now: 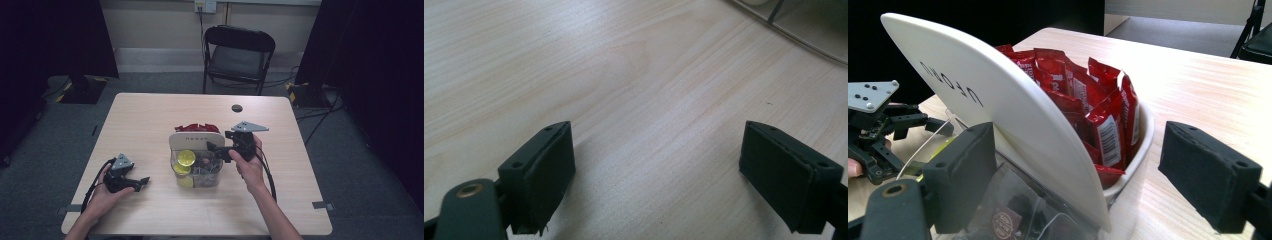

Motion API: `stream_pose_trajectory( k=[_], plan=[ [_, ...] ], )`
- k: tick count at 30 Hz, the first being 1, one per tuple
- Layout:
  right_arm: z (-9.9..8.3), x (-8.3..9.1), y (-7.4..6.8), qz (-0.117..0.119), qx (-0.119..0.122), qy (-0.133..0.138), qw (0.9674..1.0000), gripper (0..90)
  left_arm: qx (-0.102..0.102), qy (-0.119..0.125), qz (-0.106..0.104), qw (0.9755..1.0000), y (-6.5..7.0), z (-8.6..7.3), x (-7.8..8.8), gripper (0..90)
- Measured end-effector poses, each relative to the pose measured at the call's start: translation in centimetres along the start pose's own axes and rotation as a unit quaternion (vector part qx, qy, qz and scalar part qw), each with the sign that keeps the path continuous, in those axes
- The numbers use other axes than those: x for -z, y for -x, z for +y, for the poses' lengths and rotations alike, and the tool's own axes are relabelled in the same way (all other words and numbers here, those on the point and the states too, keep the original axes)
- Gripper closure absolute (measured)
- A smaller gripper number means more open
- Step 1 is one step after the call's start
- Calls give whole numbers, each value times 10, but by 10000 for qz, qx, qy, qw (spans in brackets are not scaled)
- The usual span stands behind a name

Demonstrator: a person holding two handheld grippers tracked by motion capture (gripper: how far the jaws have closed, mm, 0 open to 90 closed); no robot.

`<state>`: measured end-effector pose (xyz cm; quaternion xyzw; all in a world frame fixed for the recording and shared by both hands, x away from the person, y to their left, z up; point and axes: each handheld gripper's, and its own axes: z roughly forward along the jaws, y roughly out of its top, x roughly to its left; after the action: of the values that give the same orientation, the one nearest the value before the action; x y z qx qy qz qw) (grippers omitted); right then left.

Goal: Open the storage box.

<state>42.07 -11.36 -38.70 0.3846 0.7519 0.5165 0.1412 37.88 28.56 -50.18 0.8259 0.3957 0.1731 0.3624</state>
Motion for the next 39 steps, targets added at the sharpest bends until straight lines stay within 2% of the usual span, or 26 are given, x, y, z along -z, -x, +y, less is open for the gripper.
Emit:
stream_pose_trajectory(
  k=[9, 12, 19, 31, 39],
  plan=[
    [1, 0, 6, -95, -61, 13, 9999, 144, 0, 0, 0, 10000, 0, 0, 0, 141],
    [3, -1, 6, -251, 0, -36, 9997, 145, -4, -2, 0, 10000, 0, 0, 0, 142],
    [3, -2, 8, -182, -108, -43, 9998, 138, -1, -2, -1, 10000, 0, 0, 0, 142],
    [6, 1, 9, -218, -126, -7, 9997, 139, 25, 18, 19, 10000, 1, 0, 0, 142],
    [7, 0, 10, -163, -138, -6, 9998, 138, 67, 13, 34, 10000, 2, -1, 1, 143]
  ],
)
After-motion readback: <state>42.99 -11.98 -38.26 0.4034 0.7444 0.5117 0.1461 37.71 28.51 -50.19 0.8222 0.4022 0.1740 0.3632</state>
